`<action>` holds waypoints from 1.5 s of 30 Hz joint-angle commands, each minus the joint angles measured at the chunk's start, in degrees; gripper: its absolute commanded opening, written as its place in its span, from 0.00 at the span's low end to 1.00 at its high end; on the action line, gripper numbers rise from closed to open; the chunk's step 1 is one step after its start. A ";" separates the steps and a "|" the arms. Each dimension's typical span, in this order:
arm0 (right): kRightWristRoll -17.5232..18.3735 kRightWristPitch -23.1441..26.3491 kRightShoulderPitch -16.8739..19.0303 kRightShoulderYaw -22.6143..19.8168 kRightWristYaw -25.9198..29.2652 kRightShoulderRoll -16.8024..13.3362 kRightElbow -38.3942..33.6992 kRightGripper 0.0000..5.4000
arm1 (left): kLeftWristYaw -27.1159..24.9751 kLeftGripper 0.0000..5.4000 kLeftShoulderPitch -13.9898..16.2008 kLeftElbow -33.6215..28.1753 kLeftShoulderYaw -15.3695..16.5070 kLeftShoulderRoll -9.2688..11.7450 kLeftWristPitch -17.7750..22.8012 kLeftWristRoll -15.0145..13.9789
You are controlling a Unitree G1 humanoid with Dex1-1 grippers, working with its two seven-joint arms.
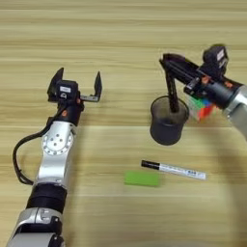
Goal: Move the objects on the table
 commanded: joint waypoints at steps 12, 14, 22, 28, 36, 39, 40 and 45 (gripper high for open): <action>8.13 -1.12 4.13 -1.93 11.74 -9.08 -8.47 0.14 | 0.05 1.00 -0.89 0.80 -0.41 0.05 -0.71 0.88; 7.59 -1.61 5.48 -0.77 13.44 -10.21 -8.75 0.14 | 0.05 1.00 -0.95 0.89 -0.41 0.05 -0.73 0.88; 4.67 -5.86 10.96 2.10 21.32 -15.34 -8.12 0.14 | 0.10 1.00 -0.98 0.87 -0.46 0.01 -0.72 0.92; -1.54 -9.12 13.06 5.95 24.23 -18.34 -4.78 0.14 | 0.22 1.00 -0.93 0.83 -0.53 -0.05 -0.82 0.99; -10.32 -12.95 14.36 13.14 24.73 -19.13 -1.88 0.14 | 0.20 1.00 -0.83 0.73 -0.53 0.02 -0.89 0.88; -12.40 -13.60 14.21 16.23 24.70 -17.89 -0.39 0.14 | 0.17 1.00 -0.82 0.71 -0.52 0.06 -0.93 0.88; -13.43 -14.00 13.94 17.11 24.45 -17.64 0.47 0.14 | 0.16 1.00 -0.81 0.70 -0.51 0.08 -0.94 0.87; -18.23 -16.36 12.24 20.21 23.14 -16.14 5.61 0.14 | 0.13 1.00 -0.71 0.59 -0.51 0.09 -0.94 0.84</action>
